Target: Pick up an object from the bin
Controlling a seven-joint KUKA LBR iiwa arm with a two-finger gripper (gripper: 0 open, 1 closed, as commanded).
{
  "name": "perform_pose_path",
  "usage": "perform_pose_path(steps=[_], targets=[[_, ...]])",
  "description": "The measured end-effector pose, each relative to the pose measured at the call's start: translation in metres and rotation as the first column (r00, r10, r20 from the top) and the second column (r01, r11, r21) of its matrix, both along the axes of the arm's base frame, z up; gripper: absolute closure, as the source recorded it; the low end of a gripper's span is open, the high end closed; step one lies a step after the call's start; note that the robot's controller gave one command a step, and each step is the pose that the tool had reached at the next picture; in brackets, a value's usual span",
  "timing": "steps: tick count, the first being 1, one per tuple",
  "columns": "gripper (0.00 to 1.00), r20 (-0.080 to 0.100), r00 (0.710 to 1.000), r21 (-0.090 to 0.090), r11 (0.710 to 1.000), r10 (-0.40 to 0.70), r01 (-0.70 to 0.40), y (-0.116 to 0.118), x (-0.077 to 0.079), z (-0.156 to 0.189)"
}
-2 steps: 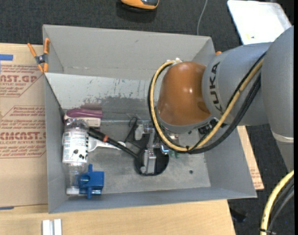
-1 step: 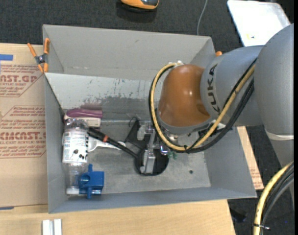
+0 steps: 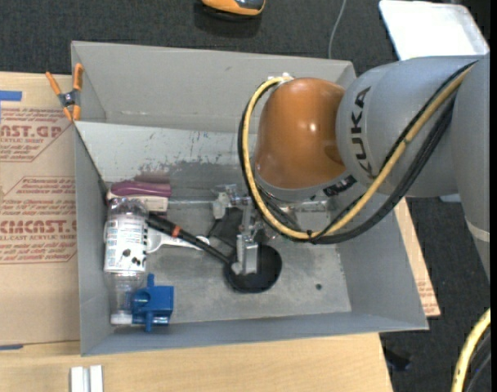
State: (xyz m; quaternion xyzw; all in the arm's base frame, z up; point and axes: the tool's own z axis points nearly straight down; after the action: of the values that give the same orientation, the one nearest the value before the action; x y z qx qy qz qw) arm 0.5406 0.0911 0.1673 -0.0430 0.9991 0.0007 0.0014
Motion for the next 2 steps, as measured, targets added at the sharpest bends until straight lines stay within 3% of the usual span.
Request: perform_pose_path(steps=[1, 2], targets=[[0.0, -0.004, 0.998, 0.001, 0.998, -0.07, 0.07, -0.016, -0.003, -0.04], [0.0, 0.002, 0.978, 0.003, 0.978, -0.207, 0.207, -0.012, -0.011, -0.065]])
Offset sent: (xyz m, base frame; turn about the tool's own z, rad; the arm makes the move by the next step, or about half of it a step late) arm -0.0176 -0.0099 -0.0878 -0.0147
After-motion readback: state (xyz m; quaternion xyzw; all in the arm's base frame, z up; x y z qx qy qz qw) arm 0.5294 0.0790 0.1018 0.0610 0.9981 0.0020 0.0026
